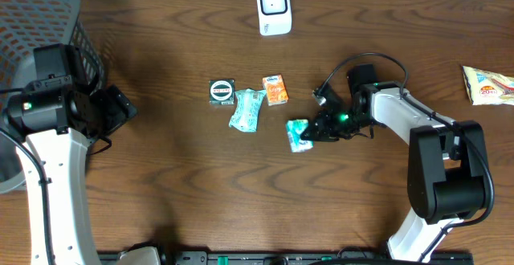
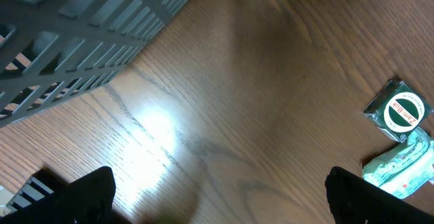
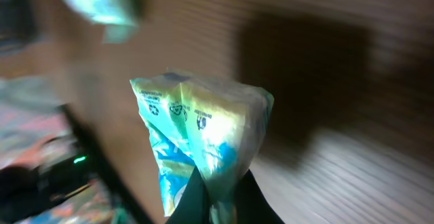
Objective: Scan the item barcode
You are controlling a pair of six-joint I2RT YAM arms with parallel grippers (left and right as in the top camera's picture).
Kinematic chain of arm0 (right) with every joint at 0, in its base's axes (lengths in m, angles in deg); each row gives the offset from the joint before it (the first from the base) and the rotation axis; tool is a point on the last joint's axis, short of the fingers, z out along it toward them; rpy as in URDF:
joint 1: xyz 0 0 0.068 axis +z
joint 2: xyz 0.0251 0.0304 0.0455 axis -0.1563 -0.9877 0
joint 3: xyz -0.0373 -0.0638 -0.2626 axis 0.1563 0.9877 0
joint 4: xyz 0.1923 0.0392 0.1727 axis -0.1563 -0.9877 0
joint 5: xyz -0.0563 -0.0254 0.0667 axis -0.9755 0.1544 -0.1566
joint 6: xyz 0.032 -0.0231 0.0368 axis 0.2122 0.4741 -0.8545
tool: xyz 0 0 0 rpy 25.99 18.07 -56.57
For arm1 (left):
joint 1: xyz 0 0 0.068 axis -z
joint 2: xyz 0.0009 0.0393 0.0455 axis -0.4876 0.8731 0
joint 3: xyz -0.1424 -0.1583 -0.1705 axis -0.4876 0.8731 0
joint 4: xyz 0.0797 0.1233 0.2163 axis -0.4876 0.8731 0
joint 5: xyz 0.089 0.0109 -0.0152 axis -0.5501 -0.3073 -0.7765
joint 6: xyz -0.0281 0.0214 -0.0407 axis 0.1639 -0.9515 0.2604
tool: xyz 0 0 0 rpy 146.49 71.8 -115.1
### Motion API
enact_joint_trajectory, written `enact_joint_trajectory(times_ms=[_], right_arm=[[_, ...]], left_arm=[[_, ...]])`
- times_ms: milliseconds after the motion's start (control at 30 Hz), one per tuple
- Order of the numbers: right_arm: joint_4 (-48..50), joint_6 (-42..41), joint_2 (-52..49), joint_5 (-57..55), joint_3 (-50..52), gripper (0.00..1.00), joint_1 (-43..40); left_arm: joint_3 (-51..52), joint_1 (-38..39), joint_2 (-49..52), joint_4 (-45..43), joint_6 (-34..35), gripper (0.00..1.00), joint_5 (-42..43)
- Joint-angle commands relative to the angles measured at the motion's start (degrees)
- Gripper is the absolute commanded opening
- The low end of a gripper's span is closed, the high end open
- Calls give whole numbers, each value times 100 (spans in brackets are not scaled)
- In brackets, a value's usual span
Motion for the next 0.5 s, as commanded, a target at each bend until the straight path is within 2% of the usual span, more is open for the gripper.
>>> enact_joint_trajectory(times_ms=[0,33,100,167,200,233,467], right_arm=[[-109,-599,37,-1327,15,4,-37],[-142,-595,37,-1379,15,7,-37],[-184,-595,39,-1379,11,24,-39],[-251,-597,39,-1381,-31,35,-44],[-310,-601,39,-1405,-70,44,-44],[-396,-658,50,-1482,-129,47,-44],[-1429,-743,179,-1976,-970,48,-9]], left_arm=[[13,-17,-24,26,33,98,-94],[13,-17,-24,26,33,97,-94],[13,-17,-24,26,33,98,-94],[13,-17,-24,26,33,98,-94],[13,-17,-24,26,33,97,-94],[13,-17,-24,26,33,98,-94],[13,-17,-24,26,33,97,-94]])
